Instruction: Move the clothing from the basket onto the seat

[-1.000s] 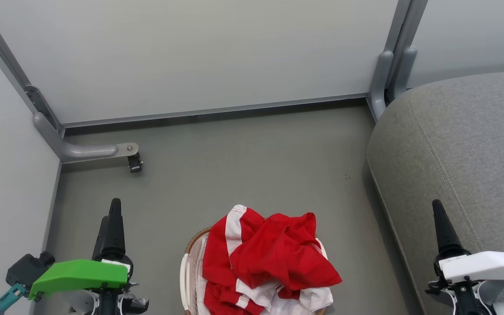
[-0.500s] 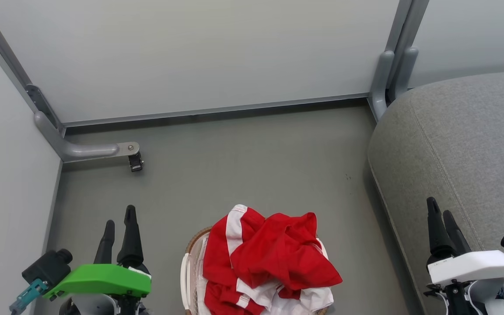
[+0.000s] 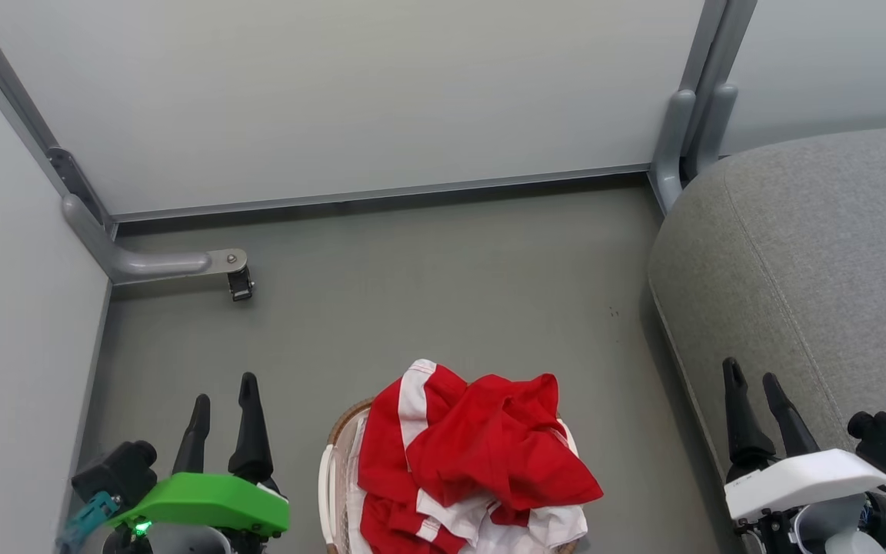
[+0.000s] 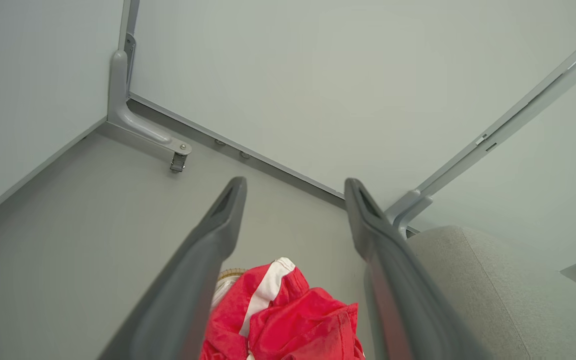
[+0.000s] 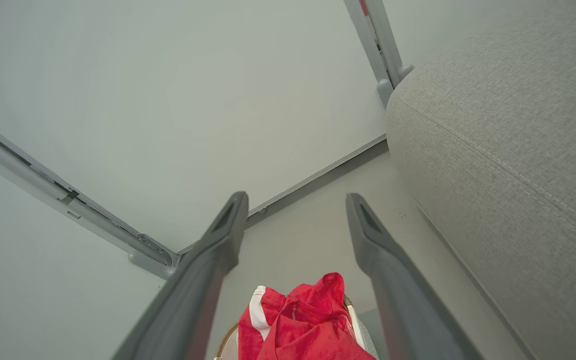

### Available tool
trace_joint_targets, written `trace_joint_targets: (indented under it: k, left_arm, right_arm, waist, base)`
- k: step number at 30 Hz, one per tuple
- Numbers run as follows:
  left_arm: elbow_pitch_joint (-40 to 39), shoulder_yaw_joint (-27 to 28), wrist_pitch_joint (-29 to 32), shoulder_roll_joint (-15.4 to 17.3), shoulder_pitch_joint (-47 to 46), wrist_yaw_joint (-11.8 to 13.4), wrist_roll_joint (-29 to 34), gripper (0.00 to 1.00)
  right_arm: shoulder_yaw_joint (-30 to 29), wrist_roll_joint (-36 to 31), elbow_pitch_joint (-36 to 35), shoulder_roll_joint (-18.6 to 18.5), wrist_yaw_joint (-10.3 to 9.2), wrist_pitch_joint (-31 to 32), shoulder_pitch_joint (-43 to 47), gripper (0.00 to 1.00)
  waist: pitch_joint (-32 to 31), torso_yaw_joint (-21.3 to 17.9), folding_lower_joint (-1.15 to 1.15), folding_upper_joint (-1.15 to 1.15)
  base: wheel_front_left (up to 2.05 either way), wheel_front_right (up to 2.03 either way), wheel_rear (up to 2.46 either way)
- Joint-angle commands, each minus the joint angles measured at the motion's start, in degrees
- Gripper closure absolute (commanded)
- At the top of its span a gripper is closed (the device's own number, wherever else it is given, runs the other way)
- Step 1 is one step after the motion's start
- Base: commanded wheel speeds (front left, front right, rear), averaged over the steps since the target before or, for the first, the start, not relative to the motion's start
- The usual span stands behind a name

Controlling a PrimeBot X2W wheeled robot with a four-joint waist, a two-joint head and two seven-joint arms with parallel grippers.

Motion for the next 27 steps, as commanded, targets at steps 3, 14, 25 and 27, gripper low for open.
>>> trace_joint_targets:
  k: [3, 14, 25, 27]
  left_arm:
    - [0.06, -0.59, -0.89, 0.39, 0.24, 0.42, 2.85, 0.0]
    - [1.64, -2.24, -2.49, 0.45, 0.73, 1.02, 8.66, 0.0]
    - [2.82, -3.49, -3.92, 0.48, 1.02, 1.66, 13.85, 0.0]
    - [2.98, -3.6, -4.15, 0.49, 1.1, 1.66, 14.82, 0.0]
  right_arm:
    - [0.49, -3.15, 0.04, -0.39, 0.03, -0.98, 0.47, 0.0]
    - [1.59, -9.7, 0.93, -0.45, 0.03, -2.58, 1.03, 0.0]
    - [2.5, -15.22, 1.11, -0.51, 0.03, -4.02, 1.55, 0.0]
    - [2.56, -16.11, 1.1, -0.52, 0.03, -4.24, 1.63, 0.0]
  waist:
    - [-0.03, 0.09, 0.0, 0.0]
    - [-0.18, 0.41, 0.0, 0.0]
    - [-0.01, 0.67, 0.0, 0.0]
    - [0.03, 0.73, 0.0, 0.0]
  base:
    - [0.0, 0.0, 0.0]
    - [0.0, 0.0, 0.0]
    - [0.0, 0.0, 0.0]
    - [0.0, 0.0, 0.0]
